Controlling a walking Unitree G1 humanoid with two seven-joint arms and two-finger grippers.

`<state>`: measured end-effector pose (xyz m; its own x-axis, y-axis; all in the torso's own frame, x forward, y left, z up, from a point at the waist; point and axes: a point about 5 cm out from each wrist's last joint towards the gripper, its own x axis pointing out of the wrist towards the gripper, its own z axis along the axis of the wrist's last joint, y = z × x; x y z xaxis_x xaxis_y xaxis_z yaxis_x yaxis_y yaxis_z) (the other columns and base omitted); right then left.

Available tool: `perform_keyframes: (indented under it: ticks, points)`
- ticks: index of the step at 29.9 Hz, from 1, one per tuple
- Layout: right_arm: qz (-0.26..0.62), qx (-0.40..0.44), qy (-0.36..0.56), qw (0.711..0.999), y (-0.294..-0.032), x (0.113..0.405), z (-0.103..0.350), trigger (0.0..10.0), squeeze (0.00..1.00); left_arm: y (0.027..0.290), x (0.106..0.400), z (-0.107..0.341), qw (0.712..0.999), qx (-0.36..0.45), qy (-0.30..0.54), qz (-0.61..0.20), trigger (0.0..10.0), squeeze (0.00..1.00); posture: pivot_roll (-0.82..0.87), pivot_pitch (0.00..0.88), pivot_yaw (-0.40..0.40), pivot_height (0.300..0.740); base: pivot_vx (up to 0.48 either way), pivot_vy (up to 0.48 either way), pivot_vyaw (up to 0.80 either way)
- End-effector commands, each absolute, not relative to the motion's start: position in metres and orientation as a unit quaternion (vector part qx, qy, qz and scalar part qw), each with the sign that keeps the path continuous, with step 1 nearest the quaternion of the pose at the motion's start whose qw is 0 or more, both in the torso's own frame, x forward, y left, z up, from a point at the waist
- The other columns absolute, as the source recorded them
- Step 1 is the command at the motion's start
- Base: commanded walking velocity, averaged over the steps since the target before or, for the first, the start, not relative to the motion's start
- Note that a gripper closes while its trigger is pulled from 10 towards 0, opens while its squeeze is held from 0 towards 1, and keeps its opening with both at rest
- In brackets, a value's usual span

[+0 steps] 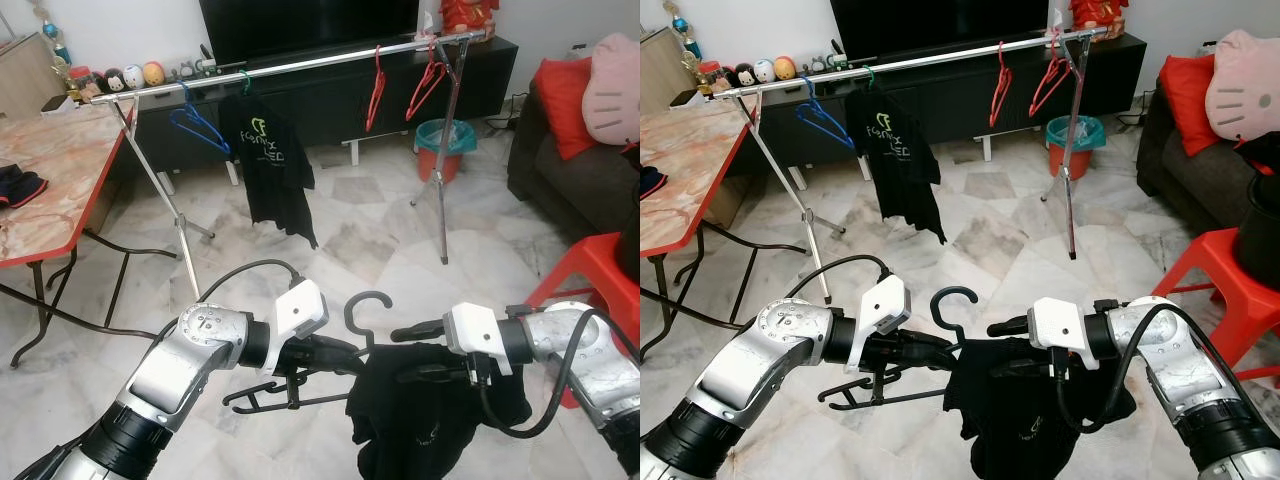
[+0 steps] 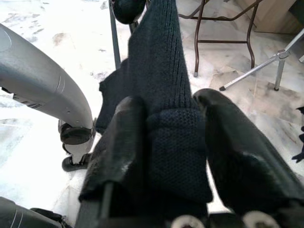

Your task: Hang hanger

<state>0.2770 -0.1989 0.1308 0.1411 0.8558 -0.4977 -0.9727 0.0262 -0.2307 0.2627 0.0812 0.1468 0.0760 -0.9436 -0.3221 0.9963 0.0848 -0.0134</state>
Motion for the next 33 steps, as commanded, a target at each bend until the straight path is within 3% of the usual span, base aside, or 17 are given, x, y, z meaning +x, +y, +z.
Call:
perform_keyframes:
  ticks: [1,23,27,32,33]
  points:
    - [0.648,-0.261,0.1,0.708,-0.195,0.281,0.136,0.0,0.0,0.079,0.263,0.157,0.722,0.115,0.105,-0.674,10.0,0.0,-0.1,0.0,0.11,0.74,0.0,0.0,0.0]
    - [0.659,-0.256,0.118,0.697,-0.193,0.279,0.134,0.0,0.0,0.076,0.265,0.158,0.718,0.122,0.103,-0.678,10.0,0.0,-0.1,0.0,0.114,0.74,0.0,0.0,0.0]
    - [0.663,-0.256,0.12,0.694,-0.19,0.278,0.131,0.0,0.0,0.076,0.268,0.155,0.725,0.121,0.106,-0.67,10.0,0.0,-0.11,0.0,0.117,0.74,0.0,0.0,0.0]
    - [0.664,-0.256,0.116,0.693,-0.185,0.28,0.13,0.0,0.0,0.077,0.284,0.152,0.761,0.136,0.093,-0.627,10.0,0.0,-0.1,0.0,0.117,0.74,0.0,0.0,0.0]
    - [0.665,-0.255,0.116,0.693,-0.184,0.28,0.13,0.0,0.0,0.078,0.285,0.152,0.762,0.136,0.091,-0.627,10.0,1.0,-0.1,0.0,0.116,0.74,0.0,0.0,0.0]
